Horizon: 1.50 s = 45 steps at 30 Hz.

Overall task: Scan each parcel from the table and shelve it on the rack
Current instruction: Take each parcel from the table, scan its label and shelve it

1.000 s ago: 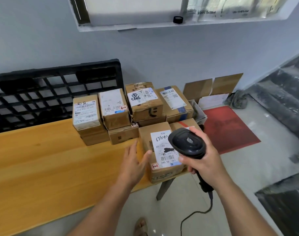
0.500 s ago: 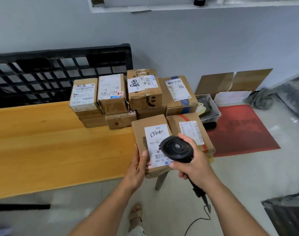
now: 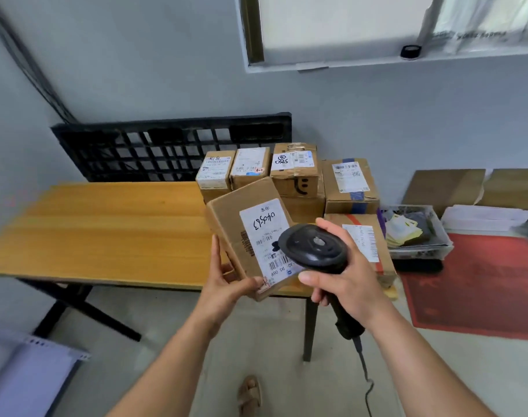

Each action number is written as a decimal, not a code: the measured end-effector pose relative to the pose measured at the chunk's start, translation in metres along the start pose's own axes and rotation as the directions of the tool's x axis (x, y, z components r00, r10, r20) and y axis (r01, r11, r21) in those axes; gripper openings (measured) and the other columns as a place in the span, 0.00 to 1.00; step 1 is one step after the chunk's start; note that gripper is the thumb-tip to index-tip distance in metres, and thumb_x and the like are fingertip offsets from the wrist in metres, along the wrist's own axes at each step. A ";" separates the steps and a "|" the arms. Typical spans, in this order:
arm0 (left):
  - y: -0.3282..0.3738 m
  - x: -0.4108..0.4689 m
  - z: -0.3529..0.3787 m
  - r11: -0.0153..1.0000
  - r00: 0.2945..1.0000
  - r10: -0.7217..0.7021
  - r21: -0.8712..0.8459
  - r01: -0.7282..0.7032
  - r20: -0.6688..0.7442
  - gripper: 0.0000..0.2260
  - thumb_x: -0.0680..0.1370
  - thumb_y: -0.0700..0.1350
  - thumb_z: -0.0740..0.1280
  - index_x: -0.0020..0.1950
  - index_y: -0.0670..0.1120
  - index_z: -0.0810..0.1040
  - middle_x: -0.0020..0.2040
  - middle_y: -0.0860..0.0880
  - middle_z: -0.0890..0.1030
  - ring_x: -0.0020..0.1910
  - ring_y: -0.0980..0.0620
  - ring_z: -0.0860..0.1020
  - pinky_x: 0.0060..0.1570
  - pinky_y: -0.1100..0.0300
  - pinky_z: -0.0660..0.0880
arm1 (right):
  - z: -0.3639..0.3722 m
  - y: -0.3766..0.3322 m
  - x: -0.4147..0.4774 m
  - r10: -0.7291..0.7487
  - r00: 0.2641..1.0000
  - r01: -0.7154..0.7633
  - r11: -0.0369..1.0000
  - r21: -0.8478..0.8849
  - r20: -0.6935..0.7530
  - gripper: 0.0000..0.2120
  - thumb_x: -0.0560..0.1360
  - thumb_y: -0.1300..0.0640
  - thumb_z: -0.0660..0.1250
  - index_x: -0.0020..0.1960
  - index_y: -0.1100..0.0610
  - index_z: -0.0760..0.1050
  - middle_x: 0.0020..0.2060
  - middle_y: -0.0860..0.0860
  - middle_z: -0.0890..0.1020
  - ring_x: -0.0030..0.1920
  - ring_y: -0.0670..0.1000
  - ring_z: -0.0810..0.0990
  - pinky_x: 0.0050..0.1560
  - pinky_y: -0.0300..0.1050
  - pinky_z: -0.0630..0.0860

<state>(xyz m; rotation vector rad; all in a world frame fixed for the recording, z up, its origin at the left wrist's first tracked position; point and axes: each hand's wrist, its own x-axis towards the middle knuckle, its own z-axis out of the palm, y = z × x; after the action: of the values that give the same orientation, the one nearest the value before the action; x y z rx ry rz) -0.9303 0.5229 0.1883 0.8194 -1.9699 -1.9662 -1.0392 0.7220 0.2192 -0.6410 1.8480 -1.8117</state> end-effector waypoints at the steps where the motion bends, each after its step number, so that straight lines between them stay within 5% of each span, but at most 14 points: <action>1: 0.005 -0.001 -0.007 0.999 0.999 0.031 0.006 -0.031 -0.038 0.57 0.58 0.43 0.77 0.77 0.65 0.46 0.57 0.46 0.79 0.52 0.56 0.81 0.41 0.64 0.78 | 0.003 -0.008 -0.001 -0.023 0.999 0.022 0.999 0.023 0.028 0.39 0.67 0.65 0.78 0.68 0.36 0.68 0.54 0.52 0.83 0.29 0.59 0.80 0.29 0.49 0.78; 5: 0.025 -0.011 -0.032 0.992 0.983 0.123 0.050 -0.117 -0.139 0.59 0.54 0.50 0.79 0.76 0.66 0.47 0.59 0.46 0.79 0.58 0.49 0.79 0.50 0.57 0.77 | 0.015 -0.034 -0.006 -0.125 0.983 0.110 0.988 0.109 0.136 0.39 0.64 0.62 0.77 0.68 0.35 0.69 0.49 0.55 0.84 0.28 0.61 0.80 0.31 0.54 0.78; 9: 0.033 -0.020 -0.050 0.981 0.966 0.189 0.080 -0.177 -0.179 0.56 0.59 0.45 0.79 0.77 0.66 0.48 0.59 0.47 0.79 0.58 0.49 0.79 0.50 0.57 0.76 | 0.024 -0.053 -0.013 -0.179 0.963 0.147 0.975 0.164 0.203 0.39 0.64 0.63 0.76 0.68 0.37 0.69 0.42 0.55 0.85 0.27 0.62 0.79 0.32 0.56 0.78; 16: 0.041 -0.034 -0.077 0.973 0.947 0.230 0.059 -0.222 -0.224 0.56 0.59 0.45 0.79 0.76 0.67 0.49 0.59 0.48 0.80 0.57 0.50 0.79 0.48 0.60 0.75 | 0.045 -0.061 -0.021 -0.194 0.947 0.166 0.978 0.126 0.258 0.38 0.64 0.63 0.77 0.68 0.41 0.69 0.50 0.55 0.84 0.26 0.60 0.79 0.33 0.60 0.78; 24: 0.038 -0.056 -0.128 0.971 0.931 0.237 0.068 -0.228 -0.276 0.57 0.55 0.51 0.80 0.76 0.68 0.50 0.56 0.47 0.82 0.56 0.49 0.80 0.57 0.44 0.77 | 0.090 -0.070 -0.031 -0.190 0.936 0.169 0.981 0.094 0.296 0.39 0.64 0.64 0.78 0.69 0.44 0.68 0.50 0.56 0.84 0.26 0.59 0.79 0.33 0.63 0.77; 31: 0.031 -0.086 -0.183 0.971 0.914 0.232 0.026 -0.237 -0.332 0.58 0.54 0.53 0.79 0.77 0.65 0.50 0.56 0.51 0.81 0.55 0.52 0.80 0.49 0.61 0.76 | 0.147 -0.082 -0.043 -0.196 0.932 0.186 0.981 0.062 0.303 0.40 0.62 0.61 0.78 0.70 0.42 0.68 0.50 0.52 0.84 0.28 0.60 0.80 0.34 0.63 0.78; 37: 0.023 -0.123 -0.248 0.975 0.893 0.201 -0.010 -0.224 -0.403 0.56 0.54 0.54 0.80 0.77 0.62 0.54 0.60 0.49 0.80 0.59 0.51 0.79 0.61 0.47 0.76 | 0.218 -0.090 -0.058 -0.270 0.908 0.276 0.961 0.027 0.322 0.40 0.60 0.59 0.79 0.67 0.39 0.69 0.55 0.50 0.81 0.32 0.53 0.82 0.30 0.49 0.81; 45: 0.009 -0.185 -0.343 0.968 0.846 0.187 -0.053 -0.246 -0.499 0.49 0.56 0.55 0.79 0.74 0.61 0.61 0.60 0.48 0.81 0.58 0.52 0.81 0.54 0.54 0.79 | 0.321 -0.091 -0.082 -0.321 0.852 0.347 0.938 0.012 0.413 0.42 0.60 0.57 0.80 0.70 0.40 0.68 0.58 0.45 0.78 0.38 0.49 0.84 0.31 0.45 0.80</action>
<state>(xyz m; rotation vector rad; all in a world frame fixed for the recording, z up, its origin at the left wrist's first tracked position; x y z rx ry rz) -0.5973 0.3343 0.2598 0.9115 -1.5566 -1.5319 -0.7742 0.5210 0.3060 -1.3296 1.5801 -1.6548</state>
